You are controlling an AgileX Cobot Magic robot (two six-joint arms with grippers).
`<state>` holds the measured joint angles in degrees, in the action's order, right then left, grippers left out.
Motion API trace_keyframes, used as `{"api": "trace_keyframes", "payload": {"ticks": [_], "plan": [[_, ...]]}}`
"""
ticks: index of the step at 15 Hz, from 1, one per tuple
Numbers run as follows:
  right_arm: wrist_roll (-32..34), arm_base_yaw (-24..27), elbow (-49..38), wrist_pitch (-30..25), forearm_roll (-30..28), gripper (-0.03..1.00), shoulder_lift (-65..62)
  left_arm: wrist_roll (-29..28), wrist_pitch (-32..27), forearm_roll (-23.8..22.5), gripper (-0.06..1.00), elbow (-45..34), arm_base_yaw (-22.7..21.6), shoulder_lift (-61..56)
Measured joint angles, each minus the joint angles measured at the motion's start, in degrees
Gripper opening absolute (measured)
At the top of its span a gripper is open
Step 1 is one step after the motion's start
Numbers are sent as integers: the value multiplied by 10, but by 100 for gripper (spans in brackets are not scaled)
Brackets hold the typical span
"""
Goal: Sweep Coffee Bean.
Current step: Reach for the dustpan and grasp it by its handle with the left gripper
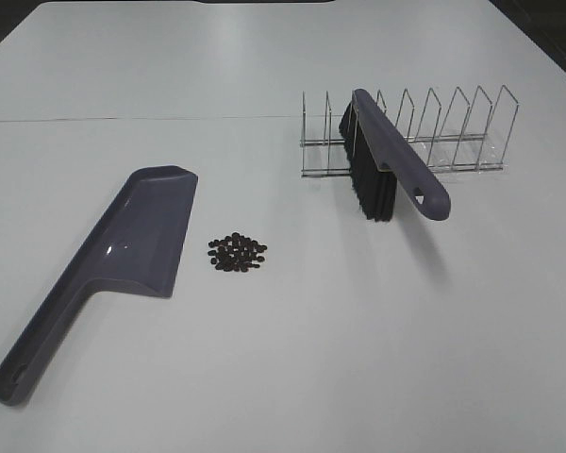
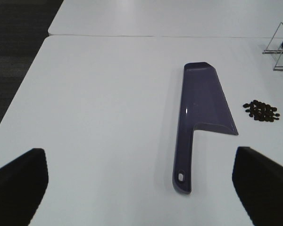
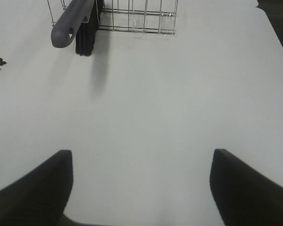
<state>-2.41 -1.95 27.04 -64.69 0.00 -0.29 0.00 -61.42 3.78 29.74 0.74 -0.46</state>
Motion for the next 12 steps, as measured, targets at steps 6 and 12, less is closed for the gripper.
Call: {"api": "trace_keyframes", "payload": {"ticks": [6, 12], "plan": [[0, 0, -11, 9, 6, 70, 0, 0, 0, 2, 99, 0, 0, 0], [0, 0, -11, 9, 7, 70, 0, 0, 0, 2, 99, 0, 0, 0]]}}
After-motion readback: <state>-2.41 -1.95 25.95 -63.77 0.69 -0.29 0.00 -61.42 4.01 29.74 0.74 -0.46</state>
